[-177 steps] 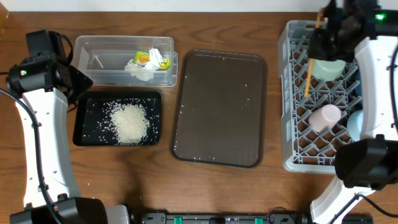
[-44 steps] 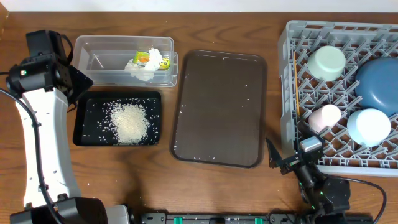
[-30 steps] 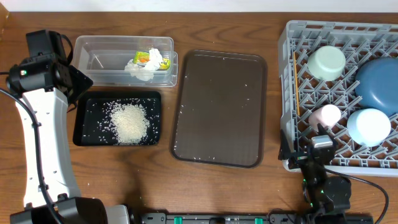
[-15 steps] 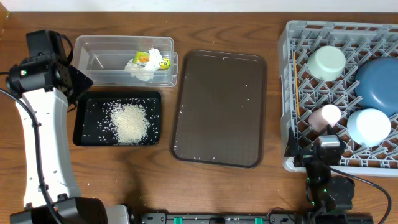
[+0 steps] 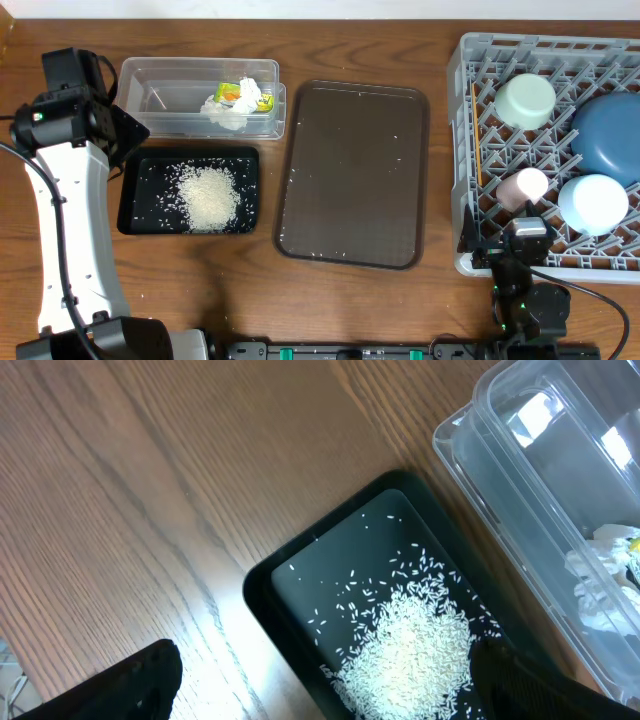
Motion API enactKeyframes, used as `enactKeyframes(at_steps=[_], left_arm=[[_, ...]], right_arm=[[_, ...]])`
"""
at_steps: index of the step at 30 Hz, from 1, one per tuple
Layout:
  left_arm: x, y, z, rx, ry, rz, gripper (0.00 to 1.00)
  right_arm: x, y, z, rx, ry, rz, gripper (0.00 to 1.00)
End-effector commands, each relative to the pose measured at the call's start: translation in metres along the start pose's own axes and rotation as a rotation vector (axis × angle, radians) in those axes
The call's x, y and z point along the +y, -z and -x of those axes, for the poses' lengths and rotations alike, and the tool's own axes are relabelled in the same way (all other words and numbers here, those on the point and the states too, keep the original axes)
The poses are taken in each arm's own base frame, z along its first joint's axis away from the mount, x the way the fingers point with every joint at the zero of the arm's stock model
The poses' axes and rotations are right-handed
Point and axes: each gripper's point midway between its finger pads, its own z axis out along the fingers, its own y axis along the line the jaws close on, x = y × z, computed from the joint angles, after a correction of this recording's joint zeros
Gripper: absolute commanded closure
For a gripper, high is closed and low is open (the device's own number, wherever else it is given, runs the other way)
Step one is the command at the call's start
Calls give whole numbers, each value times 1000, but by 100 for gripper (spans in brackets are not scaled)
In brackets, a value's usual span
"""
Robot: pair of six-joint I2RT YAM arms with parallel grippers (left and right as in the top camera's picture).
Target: Sort waste into correct bins and load items into the dishwasher rack
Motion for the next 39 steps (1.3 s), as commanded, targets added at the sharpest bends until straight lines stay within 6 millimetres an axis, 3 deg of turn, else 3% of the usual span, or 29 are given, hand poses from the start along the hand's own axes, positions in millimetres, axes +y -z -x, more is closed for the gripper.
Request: enactKeyframes(at_steps=[1, 17, 19, 23, 29, 34, 39], left_arm=[[2, 0, 1, -2, 11, 6, 6], [4, 3, -1, 2, -6, 9, 6], [12, 7, -10, 34, -17, 28, 6], [31, 16, -52, 190, -4, 59, 6], [45, 5, -90, 202, -6, 32, 6], [39, -7, -111, 96, 14, -122, 6], [23, -3, -134, -36, -91, -343, 6]], right_arm=[[-4, 0, -1, -2, 11, -16, 1], [-4, 0, -1, -2, 11, -16, 1], [-4, 0, -1, -2, 11, -16, 1], [-4, 0, -1, -2, 11, -16, 1], [-4, 0, -1, -2, 11, -16, 1], [-4, 0, -1, -2, 11, -16, 1], [-4, 0, -1, -2, 11, -16, 1]])
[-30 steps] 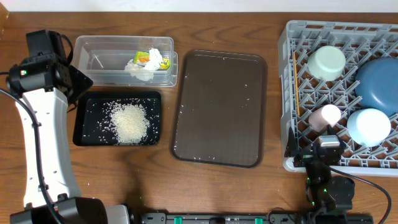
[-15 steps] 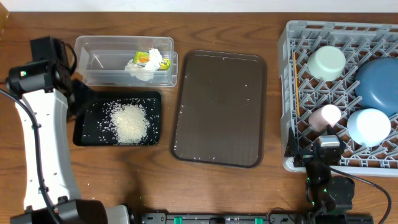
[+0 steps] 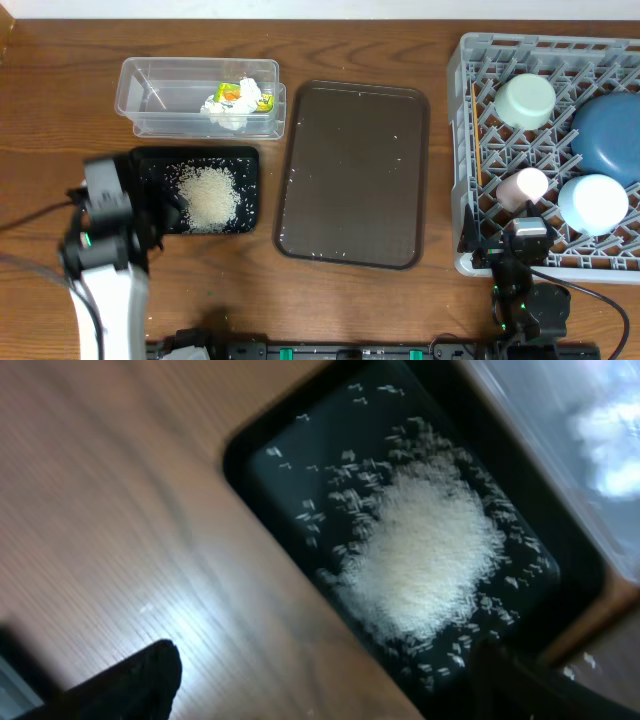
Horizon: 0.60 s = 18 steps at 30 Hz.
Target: Sort waste into correct bins and load items into the dishwasher rack
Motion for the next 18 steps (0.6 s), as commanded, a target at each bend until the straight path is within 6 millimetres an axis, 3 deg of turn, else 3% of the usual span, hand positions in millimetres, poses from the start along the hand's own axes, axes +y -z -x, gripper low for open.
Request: enactKeyframes(at_steps=[1, 8, 14, 18], left_arm=[[-13, 4, -20, -37, -108, -145, 6], [-28, 9, -41, -200, -200, -346, 6], [-42, -1, -55, -314, -222, -498, 6], [-39, -13, -63, -355, -212, -532, 6]], right_arm=[[-3, 0, -1, -1, 11, -15, 1], [-3, 0, -1, -1, 11, -15, 1], [-3, 0, -1, -1, 11, -15, 1], [-3, 0, -1, -1, 11, -15, 1]])
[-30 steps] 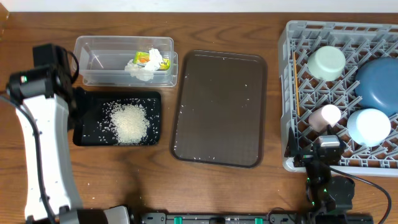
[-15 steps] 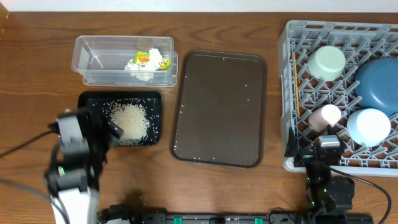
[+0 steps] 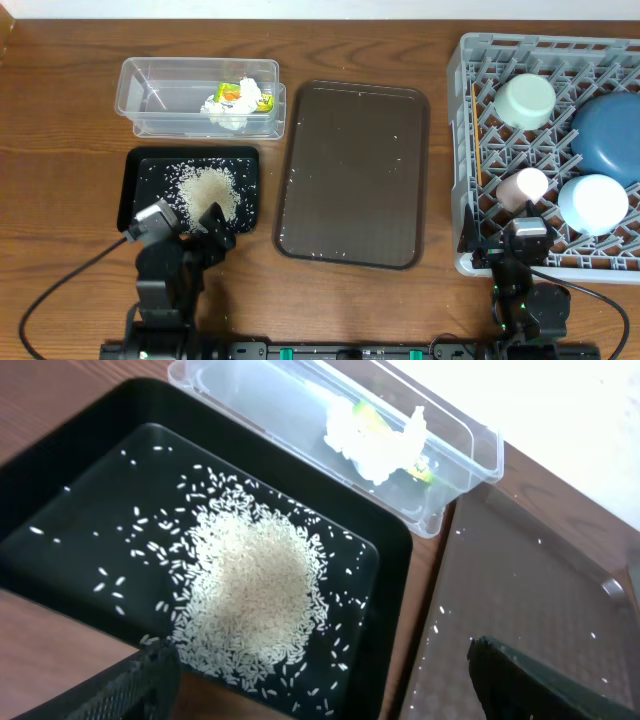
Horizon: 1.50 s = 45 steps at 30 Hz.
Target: Sort waste into correct bins and load items into the dishwasher rack
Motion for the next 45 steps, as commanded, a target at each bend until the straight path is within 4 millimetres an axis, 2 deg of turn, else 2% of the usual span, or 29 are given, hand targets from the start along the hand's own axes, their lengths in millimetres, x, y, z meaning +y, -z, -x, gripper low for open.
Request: enactKeyframes(at_steps=[1, 5, 7, 14, 22, 27, 32, 39, 45], left_arm=[[5, -3, -11, -14, -21, -12, 6], [10, -7, -20, -3, -22, -11, 6], [5, -8, -21, -3, -22, -44, 6], [-4, -8, -13, -69, -96, -98, 6], [-17, -4, 2, -222, -88, -204, 6], [-29, -4, 3, -282, -185, -284, 6], [-24, -12, -6, -281, -230, -270, 6], [-24, -12, -5, -298, -338, -255, 6], [-21, -12, -4, -304, -359, -236, 6]], right_arm=[[-3, 0, -1, -1, 11, -15, 1], [-3, 0, -1, -1, 11, -15, 1], [-3, 0, -1, -1, 11, -15, 1], [-3, 0, -1, -1, 11, -15, 1], [-3, 0, -1, -1, 11, -15, 1], [-3, 0, -1, -1, 11, -15, 1], [-3, 0, -1, -1, 11, -15, 1], [-3, 0, -1, -1, 11, -15, 1], [-3, 0, -1, -1, 11, -15, 1]])
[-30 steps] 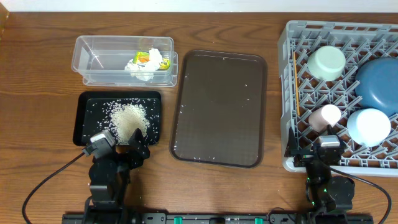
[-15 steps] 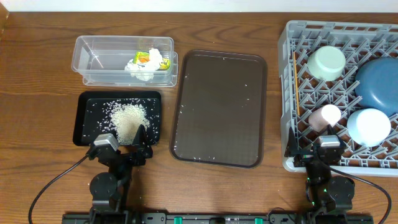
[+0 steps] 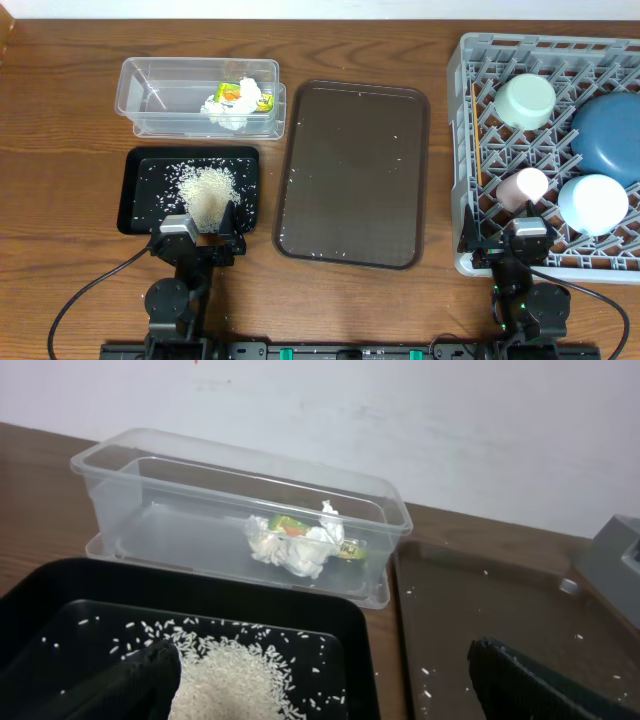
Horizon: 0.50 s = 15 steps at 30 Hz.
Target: Sort waste into correct bins and load items into the dishwasher rack
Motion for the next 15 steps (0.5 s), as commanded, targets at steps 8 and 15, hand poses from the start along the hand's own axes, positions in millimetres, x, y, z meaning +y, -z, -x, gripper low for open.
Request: enactKeyframes(at_steps=[8, 15], left_arm=[[5, -2, -16, 37, -112, 12, 6], [5, -2, -16, 36, -112, 12, 6]], right_arm=[[-3, 0, -1, -1, 11, -15, 1], [-3, 0, -1, -1, 11, -15, 1]])
